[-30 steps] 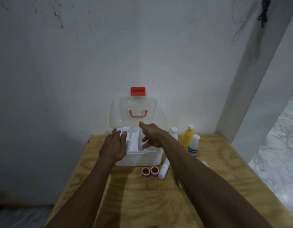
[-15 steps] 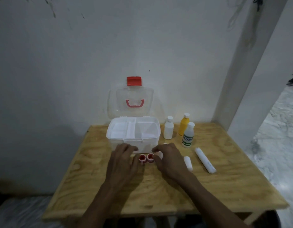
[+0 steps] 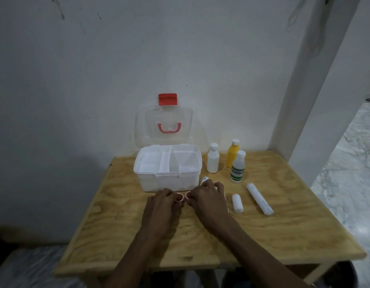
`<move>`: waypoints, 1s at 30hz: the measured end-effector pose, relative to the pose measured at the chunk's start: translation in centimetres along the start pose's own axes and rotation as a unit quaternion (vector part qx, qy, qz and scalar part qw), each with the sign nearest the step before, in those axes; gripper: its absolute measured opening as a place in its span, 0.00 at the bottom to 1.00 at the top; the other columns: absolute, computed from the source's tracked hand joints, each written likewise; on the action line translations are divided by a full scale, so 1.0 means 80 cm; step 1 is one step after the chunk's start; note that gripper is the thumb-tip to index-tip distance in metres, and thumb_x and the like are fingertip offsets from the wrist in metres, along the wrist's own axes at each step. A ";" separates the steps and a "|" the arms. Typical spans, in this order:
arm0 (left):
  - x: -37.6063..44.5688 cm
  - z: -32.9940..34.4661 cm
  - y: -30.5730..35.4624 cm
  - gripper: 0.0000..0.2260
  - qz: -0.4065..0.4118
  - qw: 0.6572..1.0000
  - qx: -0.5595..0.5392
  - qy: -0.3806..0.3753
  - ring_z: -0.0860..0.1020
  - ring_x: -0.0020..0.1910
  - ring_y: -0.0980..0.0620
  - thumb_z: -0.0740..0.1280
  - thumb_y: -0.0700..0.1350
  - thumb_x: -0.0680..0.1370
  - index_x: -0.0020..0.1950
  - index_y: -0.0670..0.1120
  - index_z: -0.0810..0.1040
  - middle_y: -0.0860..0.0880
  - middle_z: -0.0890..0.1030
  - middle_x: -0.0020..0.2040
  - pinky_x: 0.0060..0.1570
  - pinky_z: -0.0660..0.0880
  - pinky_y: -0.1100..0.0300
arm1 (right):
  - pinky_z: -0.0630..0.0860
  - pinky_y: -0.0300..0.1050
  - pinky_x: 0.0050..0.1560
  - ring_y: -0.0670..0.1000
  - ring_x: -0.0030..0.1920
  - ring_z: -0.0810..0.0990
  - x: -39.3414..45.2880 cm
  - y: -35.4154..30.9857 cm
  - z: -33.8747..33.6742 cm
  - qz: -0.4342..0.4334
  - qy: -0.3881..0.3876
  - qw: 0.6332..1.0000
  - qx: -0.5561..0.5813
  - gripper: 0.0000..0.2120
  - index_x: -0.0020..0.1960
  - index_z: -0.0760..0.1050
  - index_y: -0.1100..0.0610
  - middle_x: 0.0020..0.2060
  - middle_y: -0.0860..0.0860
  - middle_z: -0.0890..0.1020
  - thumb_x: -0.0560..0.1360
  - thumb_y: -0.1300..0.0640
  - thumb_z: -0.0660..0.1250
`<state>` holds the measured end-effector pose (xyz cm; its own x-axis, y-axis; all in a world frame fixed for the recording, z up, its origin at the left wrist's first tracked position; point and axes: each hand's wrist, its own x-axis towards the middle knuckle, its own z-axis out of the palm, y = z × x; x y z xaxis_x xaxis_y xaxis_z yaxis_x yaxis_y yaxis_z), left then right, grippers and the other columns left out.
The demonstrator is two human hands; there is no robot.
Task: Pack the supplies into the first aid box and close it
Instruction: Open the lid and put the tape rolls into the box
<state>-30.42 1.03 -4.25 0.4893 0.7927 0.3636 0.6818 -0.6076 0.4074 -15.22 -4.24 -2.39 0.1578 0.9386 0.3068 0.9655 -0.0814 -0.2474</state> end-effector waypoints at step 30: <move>0.143 -0.123 -0.071 0.12 -0.124 0.987 0.065 0.079 0.81 0.48 0.48 0.69 0.50 0.77 0.57 0.48 0.84 0.47 0.84 0.54 0.46 0.78 0.55 | 0.72 0.53 0.59 0.51 0.54 0.78 0.216 -0.086 -0.018 -0.078 0.020 0.994 0.069 0.11 0.53 0.84 0.48 0.50 0.47 0.86 0.76 0.45 0.68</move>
<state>-34.07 13.06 5.86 0.2141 0.8929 0.3962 0.8395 -0.3755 0.3928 -18.81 12.07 5.93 0.0197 0.9216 0.3876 0.9418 0.1131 -0.3167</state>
